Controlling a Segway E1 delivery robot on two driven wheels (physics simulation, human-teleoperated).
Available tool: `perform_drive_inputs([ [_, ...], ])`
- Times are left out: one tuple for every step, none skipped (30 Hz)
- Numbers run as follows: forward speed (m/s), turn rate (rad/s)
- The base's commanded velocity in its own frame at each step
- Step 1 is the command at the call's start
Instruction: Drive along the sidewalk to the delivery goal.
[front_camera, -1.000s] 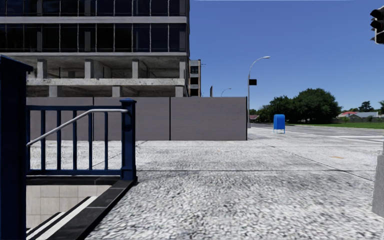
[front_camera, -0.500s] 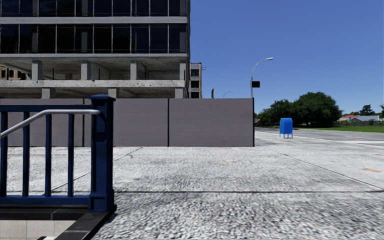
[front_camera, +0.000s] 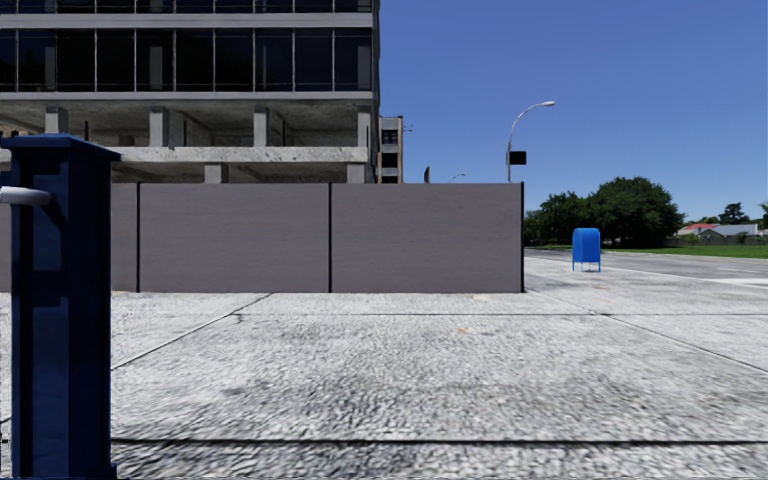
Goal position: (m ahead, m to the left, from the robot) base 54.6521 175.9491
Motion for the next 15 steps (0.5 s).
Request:
perform_drive_inputs([
  [1.48, 0.0],
  [1.48, 0.0],
  [1.48, 0.0],
  [1.48, 0.0],
  [1.48, 0.0],
  [1.48, 0.0],
  [1.48, 0.0],
  [1.48, 0.01],
  [1.48, 0.08],
  [1.46, 0.15],
  [1.36, 0.25],
  [1.36, 0.25],
  [1.28, 0.3],
  [1.23, 0.32],
  [1.23, 0.32],
])
